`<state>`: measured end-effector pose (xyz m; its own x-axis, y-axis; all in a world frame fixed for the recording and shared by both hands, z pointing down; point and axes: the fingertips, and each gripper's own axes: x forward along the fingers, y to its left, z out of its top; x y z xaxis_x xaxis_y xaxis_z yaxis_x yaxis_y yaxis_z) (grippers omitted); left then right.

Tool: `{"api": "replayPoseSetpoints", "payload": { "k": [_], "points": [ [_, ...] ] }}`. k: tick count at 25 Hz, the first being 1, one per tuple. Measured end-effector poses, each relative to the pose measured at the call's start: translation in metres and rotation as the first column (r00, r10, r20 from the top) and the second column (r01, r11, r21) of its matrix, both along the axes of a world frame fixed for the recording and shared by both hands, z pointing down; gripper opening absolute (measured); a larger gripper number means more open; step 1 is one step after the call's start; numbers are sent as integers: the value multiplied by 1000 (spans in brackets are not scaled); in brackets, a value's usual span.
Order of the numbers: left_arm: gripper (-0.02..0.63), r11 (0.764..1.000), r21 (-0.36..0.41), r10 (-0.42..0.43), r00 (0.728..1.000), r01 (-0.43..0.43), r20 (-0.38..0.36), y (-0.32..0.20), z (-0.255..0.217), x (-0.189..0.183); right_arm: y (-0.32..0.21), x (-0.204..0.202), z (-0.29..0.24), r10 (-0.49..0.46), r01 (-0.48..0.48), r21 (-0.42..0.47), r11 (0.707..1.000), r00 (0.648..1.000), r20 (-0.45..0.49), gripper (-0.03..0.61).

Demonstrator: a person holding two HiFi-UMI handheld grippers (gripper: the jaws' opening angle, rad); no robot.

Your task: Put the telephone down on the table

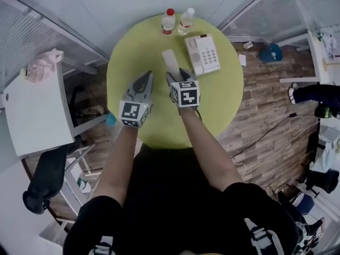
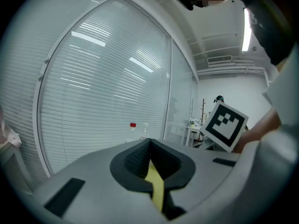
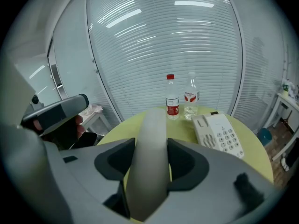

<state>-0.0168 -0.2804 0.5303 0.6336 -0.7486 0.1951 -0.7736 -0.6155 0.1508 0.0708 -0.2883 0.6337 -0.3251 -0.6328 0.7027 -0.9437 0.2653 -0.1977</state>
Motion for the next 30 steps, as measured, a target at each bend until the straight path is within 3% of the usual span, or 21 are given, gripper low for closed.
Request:
{"api": "replayPoseSetpoints", "payload": {
  "k": [18, 30],
  "points": [
    [9, 995, -55, -84, 996, 84, 10, 7, 36, -98, -1, -112, 40, -83, 84, -52, 995, 996, 32, 222],
    [9, 982, -140, -132, 991, 130, -6, 7, 80, -150, -1, -163, 92, -99, 100, -97, 990, 995, 10, 222]
  ]
}}
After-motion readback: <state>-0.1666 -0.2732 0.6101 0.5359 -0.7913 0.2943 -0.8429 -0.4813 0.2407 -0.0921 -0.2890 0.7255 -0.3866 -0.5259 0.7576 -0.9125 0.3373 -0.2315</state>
